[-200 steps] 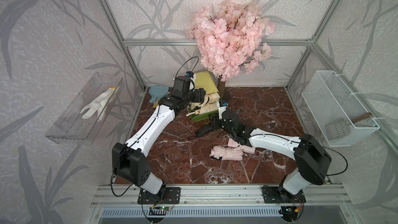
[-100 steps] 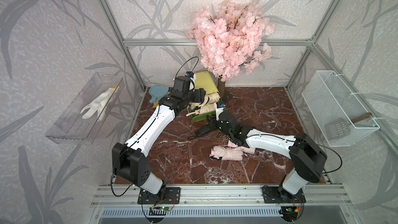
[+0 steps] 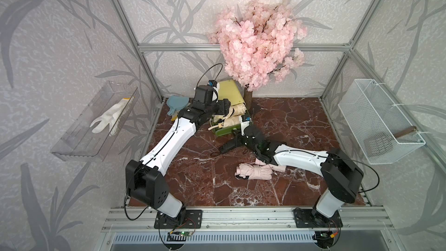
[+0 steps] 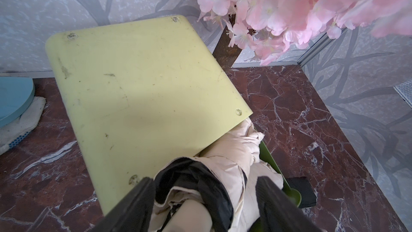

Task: Place the umbrella in the drawer by color
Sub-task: Adjust the drawer in the storage box, then adjust the umbrella in the drawer.

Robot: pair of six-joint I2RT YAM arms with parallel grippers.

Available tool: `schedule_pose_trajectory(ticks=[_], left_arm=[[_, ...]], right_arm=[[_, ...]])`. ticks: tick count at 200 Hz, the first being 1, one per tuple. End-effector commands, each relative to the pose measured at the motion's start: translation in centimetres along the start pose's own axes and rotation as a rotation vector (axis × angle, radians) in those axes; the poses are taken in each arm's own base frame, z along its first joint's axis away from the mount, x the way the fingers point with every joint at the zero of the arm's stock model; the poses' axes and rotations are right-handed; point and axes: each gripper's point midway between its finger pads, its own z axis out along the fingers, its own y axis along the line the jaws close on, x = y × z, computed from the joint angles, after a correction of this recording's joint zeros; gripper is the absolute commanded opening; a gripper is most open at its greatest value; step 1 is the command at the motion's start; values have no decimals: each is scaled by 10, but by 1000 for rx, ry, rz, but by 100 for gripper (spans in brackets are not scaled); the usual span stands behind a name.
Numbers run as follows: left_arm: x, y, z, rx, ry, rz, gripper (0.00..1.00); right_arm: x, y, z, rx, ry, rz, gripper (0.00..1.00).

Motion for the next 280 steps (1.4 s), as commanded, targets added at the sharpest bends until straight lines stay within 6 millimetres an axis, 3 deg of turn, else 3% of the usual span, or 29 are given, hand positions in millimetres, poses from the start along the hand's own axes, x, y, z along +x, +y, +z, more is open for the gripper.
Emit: schedule_pose_trajectory(ticks=[1, 24, 28, 54, 93, 127, 149, 187, 247, 280], left_arm=[[-8, 0, -9, 6, -33, -2, 76], [-8, 1, -6, 1, -29, -8, 76], [-7, 2, -5, -2, -25, -10, 76], [-3, 6, 3, -6, -6, -28, 76], [3, 16, 21, -13, 24, -68, 76], [8, 16, 28, 9, 46, -83, 76], [4, -2, 22, 96, 49, -48, 75], [-5, -9, -2, 58, 84, 44, 71], [42, -28, 14, 6, 255, 178, 66], [62, -22, 16, -8, 266, 136, 62]], right_arm=[[-28, 17, -11, -49, -96, 11, 0], [-35, 20, -21, -42, -120, -20, 0], [-30, 33, -26, -65, -115, -34, 0], [-36, 43, -38, -83, -129, -49, 0], [-41, 44, -47, -82, -137, -56, 0], [-35, 38, -42, -53, -132, -87, 0], [-32, 37, -38, -49, -127, -94, 0], [-29, 37, -33, -52, -127, -97, 0], [-33, 37, -23, -67, -129, -77, 0], [-35, 37, -21, -74, -132, -67, 0]])
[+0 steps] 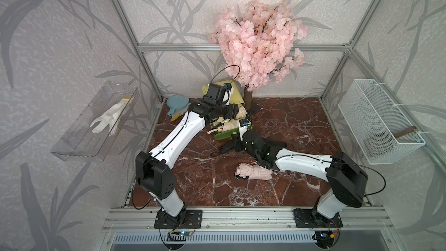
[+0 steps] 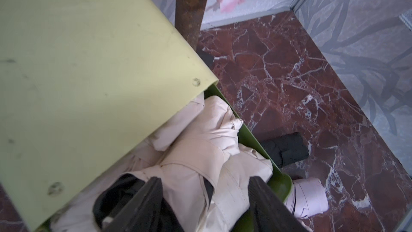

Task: Place the umbrella in the drawer by color
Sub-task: Adjust the umbrella in the drawer.

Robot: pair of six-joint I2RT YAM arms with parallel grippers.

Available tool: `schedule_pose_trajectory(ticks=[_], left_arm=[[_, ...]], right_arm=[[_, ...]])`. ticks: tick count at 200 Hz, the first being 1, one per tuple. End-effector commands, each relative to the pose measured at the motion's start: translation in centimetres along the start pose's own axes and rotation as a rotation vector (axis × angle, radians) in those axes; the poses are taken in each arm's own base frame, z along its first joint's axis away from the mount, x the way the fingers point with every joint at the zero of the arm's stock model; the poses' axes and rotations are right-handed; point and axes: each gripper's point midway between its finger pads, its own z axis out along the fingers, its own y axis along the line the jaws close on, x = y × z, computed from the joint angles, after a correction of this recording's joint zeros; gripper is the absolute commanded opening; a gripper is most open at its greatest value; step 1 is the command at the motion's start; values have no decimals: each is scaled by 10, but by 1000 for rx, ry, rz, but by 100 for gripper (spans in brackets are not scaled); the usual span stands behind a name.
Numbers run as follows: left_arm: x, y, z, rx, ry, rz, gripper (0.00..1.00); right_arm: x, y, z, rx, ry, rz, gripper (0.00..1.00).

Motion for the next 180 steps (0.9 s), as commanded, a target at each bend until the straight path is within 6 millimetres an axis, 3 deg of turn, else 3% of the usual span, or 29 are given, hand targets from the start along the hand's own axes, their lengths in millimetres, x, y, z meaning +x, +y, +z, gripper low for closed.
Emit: schedule_pose_trajectory(ticks=[1, 56, 91, 135, 180], left_arm=[[24, 14, 4, -52, 52, -18, 62], [44, 33, -12, -150, 49, -31, 56], [52, 46, -2, -220, 95, -5, 54], [43, 52, 14, -268, 161, 31, 52], [34, 39, 20, -274, 156, 100, 55]], right_arm=[[-48, 20, -5, -81, -146, 34, 0], [-55, 24, -5, -99, -155, 42, 0], [-60, 25, -8, -108, -165, 48, 0], [-61, 27, -9, -121, -169, 62, 0], [-65, 29, -7, -142, -178, 81, 0]])
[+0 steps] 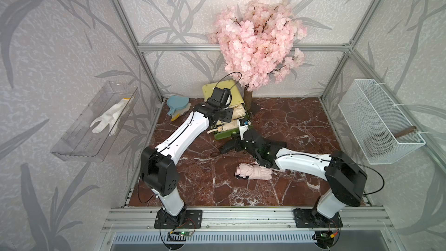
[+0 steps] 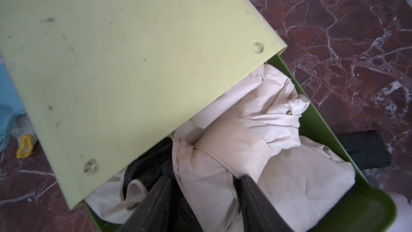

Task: Place the umbrella in the drawer by color
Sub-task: Adjust the umbrella in the drawer.

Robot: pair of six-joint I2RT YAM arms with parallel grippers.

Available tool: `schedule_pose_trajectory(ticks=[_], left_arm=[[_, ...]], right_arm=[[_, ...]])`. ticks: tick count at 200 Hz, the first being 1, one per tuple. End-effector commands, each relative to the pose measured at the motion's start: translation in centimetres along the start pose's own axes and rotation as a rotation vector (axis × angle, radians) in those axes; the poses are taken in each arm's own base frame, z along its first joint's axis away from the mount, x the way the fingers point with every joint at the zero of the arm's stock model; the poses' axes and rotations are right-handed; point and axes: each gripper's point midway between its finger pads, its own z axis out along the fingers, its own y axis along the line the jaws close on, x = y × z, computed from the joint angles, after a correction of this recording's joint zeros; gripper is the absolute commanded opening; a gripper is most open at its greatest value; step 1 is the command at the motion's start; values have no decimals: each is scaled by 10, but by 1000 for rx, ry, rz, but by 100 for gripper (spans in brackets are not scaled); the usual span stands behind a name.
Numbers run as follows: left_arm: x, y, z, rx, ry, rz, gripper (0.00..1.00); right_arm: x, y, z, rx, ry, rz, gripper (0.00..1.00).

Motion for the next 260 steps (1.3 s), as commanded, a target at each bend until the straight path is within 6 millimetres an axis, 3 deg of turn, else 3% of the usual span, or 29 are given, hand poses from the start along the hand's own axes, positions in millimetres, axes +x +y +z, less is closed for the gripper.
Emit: schedule_pose_trajectory(ticks=[1, 73, 118, 148, 155, 178, 214, 235, 260], left_arm=[[15, 2, 6, -49, 74, 56, 56], [25, 21, 17, -166, 118, 82, 56], [26, 10, 22, -105, 125, 67, 57], [2, 2, 0, -48, 38, 20, 61], [-6, 0, -9, -33, 1, 8, 63], [-33, -4, -41, 27, -115, -44, 67], [-67, 15, -84, 88, -268, -153, 73], [-83, 42, -85, 42, -305, -189, 79], [-102, 76, -60, 55, -291, -244, 83]], right_arm=[[-64, 31, -10, -121, -182, 58, 0], [-65, 36, -10, -154, -185, 86, 0], [-64, 36, -9, -155, -180, 90, 0], [-62, 37, -8, -158, -174, 91, 0], [-66, 22, -4, -130, -180, 99, 0], [-67, 20, -3, -129, -182, 109, 0], [-69, 19, -2, -132, -182, 113, 0], [-70, 20, -1, -135, -181, 112, 0], [-72, 20, 1, -137, -180, 109, 0]])
